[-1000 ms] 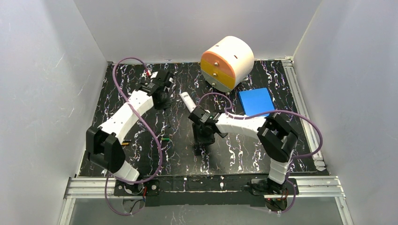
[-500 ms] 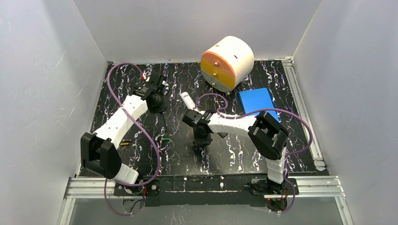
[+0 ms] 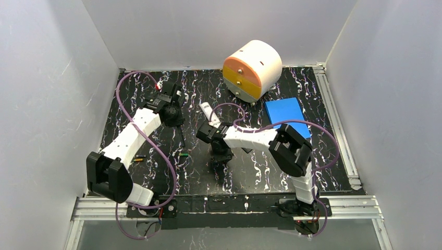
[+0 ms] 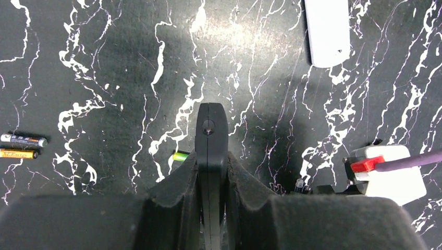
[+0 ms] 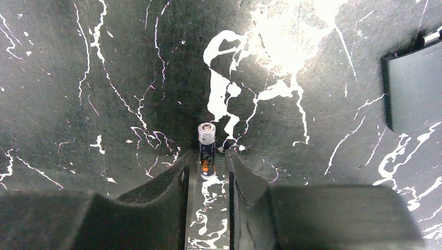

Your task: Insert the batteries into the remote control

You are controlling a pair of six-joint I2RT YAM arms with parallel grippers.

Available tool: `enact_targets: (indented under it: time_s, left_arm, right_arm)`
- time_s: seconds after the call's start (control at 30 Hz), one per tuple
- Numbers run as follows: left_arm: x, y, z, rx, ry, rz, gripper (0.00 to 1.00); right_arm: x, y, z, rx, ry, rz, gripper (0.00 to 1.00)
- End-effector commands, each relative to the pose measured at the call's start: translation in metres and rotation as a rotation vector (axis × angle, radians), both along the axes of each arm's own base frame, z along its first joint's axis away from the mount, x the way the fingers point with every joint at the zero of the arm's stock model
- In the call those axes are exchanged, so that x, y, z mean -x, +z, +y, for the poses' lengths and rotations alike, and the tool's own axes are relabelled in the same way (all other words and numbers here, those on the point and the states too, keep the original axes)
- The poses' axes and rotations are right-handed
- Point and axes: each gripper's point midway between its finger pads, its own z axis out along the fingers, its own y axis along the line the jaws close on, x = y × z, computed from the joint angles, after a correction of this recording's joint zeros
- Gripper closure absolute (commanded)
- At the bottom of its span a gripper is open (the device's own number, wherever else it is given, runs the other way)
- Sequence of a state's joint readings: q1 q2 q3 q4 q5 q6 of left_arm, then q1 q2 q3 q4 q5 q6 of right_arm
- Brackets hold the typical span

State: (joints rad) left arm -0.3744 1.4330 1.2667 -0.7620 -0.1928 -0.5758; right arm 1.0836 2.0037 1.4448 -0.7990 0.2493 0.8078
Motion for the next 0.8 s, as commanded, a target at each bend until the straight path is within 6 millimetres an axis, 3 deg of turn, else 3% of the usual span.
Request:
enact_targets:
  time_s: [0.0, 0.13, 0.3, 0.47, 0.63, 0.77]
  left_arm:
    - [0.009, 0.01, 0.002, 0.025, -0.018, -0.025, 1.0]
    - [0.014, 0.01, 0.002, 0.036, -0.021, -0.024, 1.0]
    - [0.02, 0.009, 0.002, 0.051, -0.034, -0.019, 1.0]
    - [0.022, 0.011, -0.008, 0.098, -0.087, -0.026, 1.0]
    - [0.02, 0.021, -0.046, 0.268, -0.236, -0.059, 1.0]
    - [0.013, 0.042, -0.079, 0.435, -0.33, -0.124, 1.0]
  right_arm:
    - [-0.012, -0.014, 0.0, 0.052, 0.046, -0.055, 0.65]
    - [-0.012, -0.018, 0.004, 0.046, 0.063, -0.056, 0.69]
    - [-0.01, -0.021, 0.003, 0.045, 0.064, -0.065, 0.83]
    - [-0.018, -0.008, 0.006, -0.014, 0.036, -0.13, 0.9]
    - [-0.041, 0.048, 0.012, -0.117, 0.003, -0.281, 0.91]
    - [-0.067, 0.124, 0.008, -0.261, -0.046, -0.418, 0.9]
